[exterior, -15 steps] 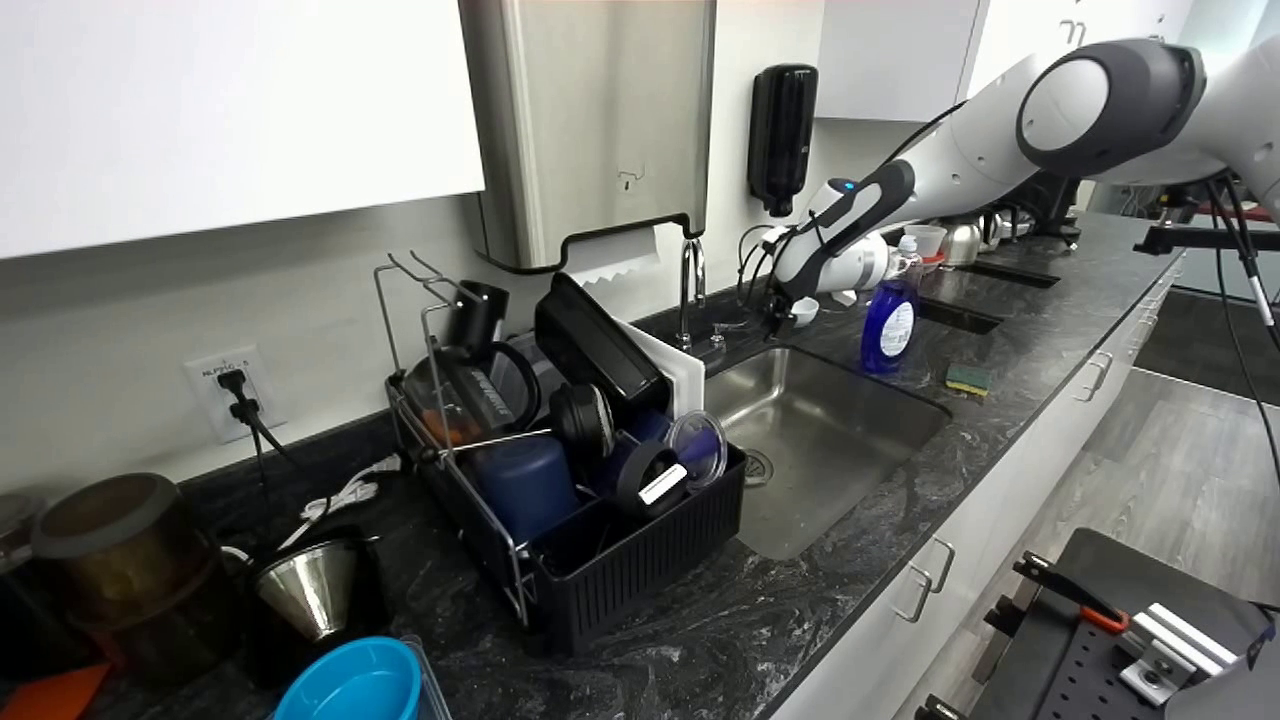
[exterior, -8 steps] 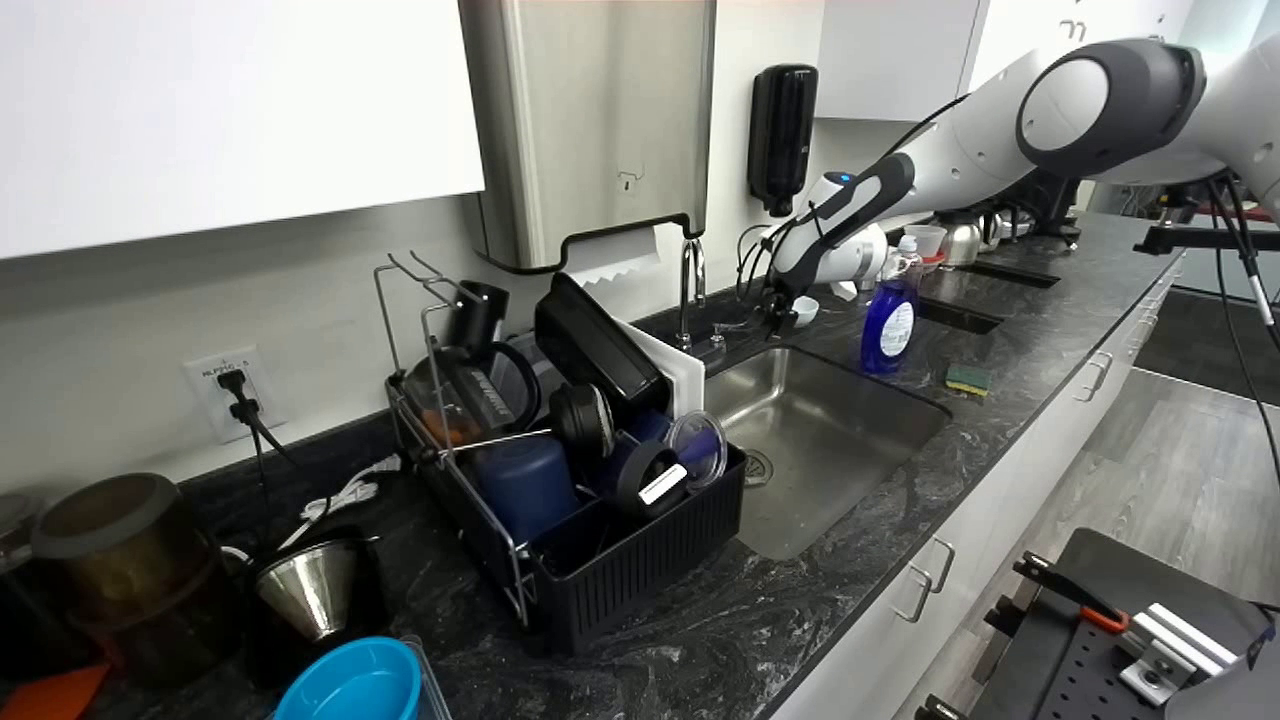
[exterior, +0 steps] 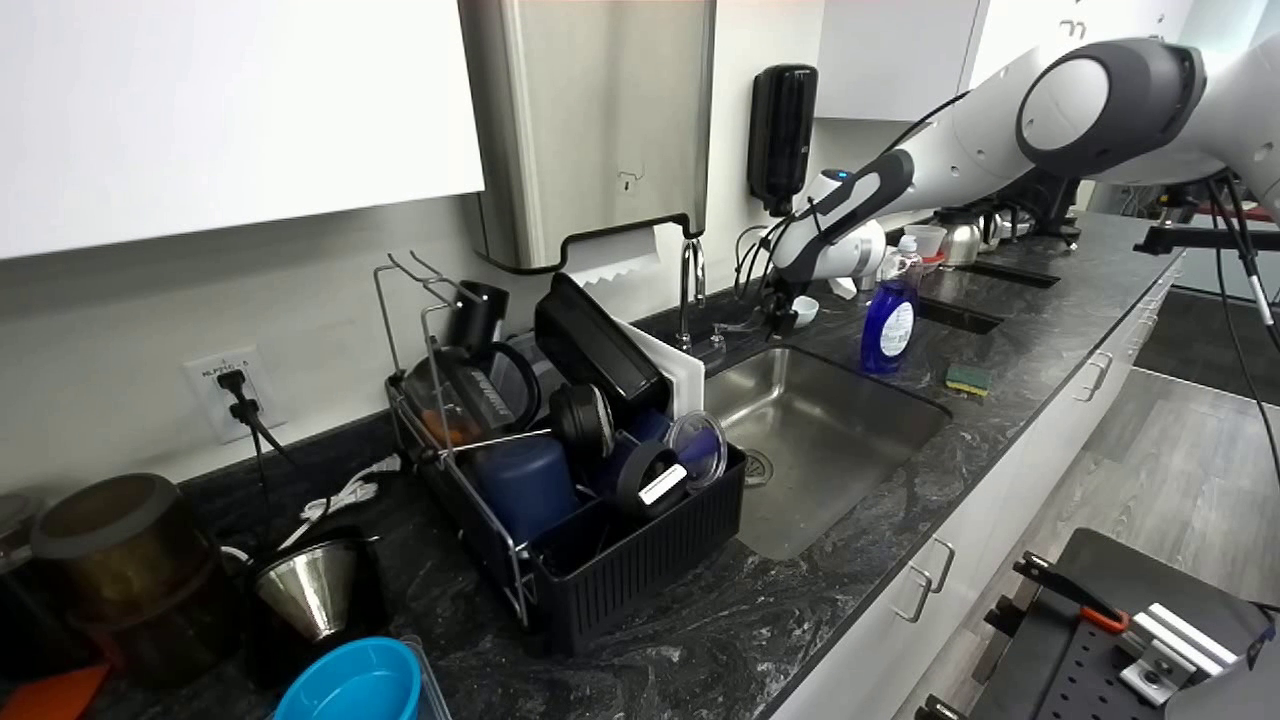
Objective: Put the butter knife in the sink then open and close the tap
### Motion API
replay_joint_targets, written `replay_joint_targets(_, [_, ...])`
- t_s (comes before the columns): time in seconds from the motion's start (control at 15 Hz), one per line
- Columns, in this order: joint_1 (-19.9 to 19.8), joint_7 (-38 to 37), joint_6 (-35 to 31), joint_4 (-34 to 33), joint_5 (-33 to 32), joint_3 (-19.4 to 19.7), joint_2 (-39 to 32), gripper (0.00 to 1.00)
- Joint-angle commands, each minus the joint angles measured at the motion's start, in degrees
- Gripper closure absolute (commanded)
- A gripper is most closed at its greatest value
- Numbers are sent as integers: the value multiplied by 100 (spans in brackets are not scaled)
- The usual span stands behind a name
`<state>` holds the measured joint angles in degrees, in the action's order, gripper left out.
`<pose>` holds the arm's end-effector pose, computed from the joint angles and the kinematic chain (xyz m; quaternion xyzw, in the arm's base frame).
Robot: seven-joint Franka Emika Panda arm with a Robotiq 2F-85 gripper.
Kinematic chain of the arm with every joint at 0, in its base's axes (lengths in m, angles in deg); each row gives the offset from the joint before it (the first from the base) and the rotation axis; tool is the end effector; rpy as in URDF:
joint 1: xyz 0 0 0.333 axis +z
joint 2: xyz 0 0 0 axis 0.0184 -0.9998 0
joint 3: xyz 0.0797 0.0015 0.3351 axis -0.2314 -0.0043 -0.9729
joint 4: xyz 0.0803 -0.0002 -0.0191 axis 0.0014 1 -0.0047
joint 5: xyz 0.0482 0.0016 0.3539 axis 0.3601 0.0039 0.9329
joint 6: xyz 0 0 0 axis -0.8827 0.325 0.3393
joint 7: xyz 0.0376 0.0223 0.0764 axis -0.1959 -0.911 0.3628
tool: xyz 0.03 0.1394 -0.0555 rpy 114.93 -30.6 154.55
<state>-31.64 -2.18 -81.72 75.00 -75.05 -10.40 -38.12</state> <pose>0.7046 -0.3052 0.1972 0.8765 0.4374 0.1580 0.1244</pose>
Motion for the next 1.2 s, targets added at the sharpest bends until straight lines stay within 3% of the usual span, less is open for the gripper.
replay_joint_targets(0.0, [29,256,306,12,181,-40,18,0])
replay_joint_targets(1.13, [37,448,650,30,449,-44,92,0])
